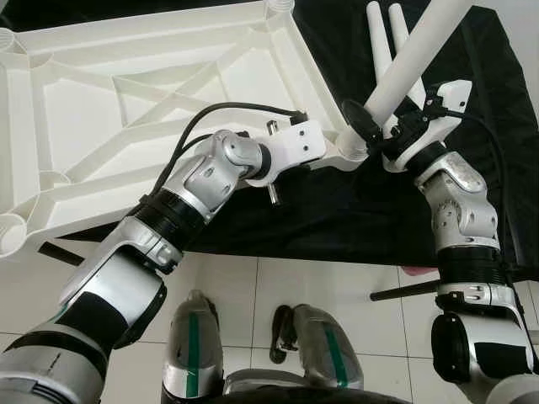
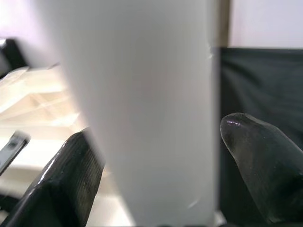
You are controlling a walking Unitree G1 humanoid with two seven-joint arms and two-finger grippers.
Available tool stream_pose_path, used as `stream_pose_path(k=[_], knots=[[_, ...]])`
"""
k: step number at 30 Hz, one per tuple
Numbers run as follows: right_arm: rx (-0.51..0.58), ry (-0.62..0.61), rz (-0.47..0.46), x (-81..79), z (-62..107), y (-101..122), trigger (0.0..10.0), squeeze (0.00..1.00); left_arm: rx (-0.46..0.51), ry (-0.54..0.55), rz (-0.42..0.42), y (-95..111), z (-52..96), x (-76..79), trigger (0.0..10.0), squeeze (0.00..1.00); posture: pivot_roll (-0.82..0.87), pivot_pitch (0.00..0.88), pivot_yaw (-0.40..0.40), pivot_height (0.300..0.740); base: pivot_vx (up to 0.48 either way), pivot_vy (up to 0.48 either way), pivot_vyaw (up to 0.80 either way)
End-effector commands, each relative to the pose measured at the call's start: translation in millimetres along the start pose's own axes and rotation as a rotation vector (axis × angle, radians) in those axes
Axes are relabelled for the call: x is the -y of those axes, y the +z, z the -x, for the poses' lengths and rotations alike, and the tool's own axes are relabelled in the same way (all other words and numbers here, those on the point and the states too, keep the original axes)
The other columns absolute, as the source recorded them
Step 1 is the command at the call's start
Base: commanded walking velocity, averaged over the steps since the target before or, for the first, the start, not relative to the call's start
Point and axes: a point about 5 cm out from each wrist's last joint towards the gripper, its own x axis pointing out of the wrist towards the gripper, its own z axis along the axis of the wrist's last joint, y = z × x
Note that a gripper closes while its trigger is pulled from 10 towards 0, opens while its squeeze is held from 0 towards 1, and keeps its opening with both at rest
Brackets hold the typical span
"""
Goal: Building children table
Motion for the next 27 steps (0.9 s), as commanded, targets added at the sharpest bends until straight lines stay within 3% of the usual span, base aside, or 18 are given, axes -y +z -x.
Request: stream_pose_path(k=[1, 17, 18, 19, 20, 27], knots=[[-0.026, 0.027, 0.003, 1.2, 2.3, -5, 10.0, 0.00, -0.113, -0.166, 0.023, -24, -6.4, 17.7, 10.0, 0.00, 0.05, 0.032, -0.046, 0.740, 0.000, 0.000, 0.00], [-0.061, 0.038, 0.022, 12.0, 1.7, -13, 10.0, 0.00, -0.111, -0.176, 0.017, -22, -7.0, 19.4, 10.0, 0.00, 0.05, 0.035, -0.042, 0.740, 0.000, 0.000, 0.00], [-0.068, 0.022, 0.021, 13.2, 1.2, -14, 8.1, 0.00, -0.110, -0.178, 0.017, -22, -7.1, 20.1, 10.0, 0.00, 0.06, 0.036, -0.042, 0.740, 0.000, 0.000, 0.00], [-0.068, 0.022, 0.021, 13.2, 1.2, -14, 8.1, 0.00, -0.110, -0.178, 0.017, -22, -7.1, 20.1, 10.0, 0.00, 0.06, 0.036, -0.042, 0.740, 0.000, 0.000, 0.00], [-0.074, 0.013, 0.011, 14.3, 1.1, -16, 0.0, 0.00, -0.110, -0.180, 0.017, -22, -7.2, 20.8, 10.0, 0.00, 0.06, 0.036, -0.043, 0.740, 0.000, 0.000, 0.00], [-0.084, 0.015, -0.008, 15.4, 1.9, -18, 0.0, 0.00, -0.110, -0.184, 0.017, -22, -7.4, 22.0, 10.0, 0.00, 0.05, 0.034, -0.042, 0.740, 0.000, 0.000, 0.00]])
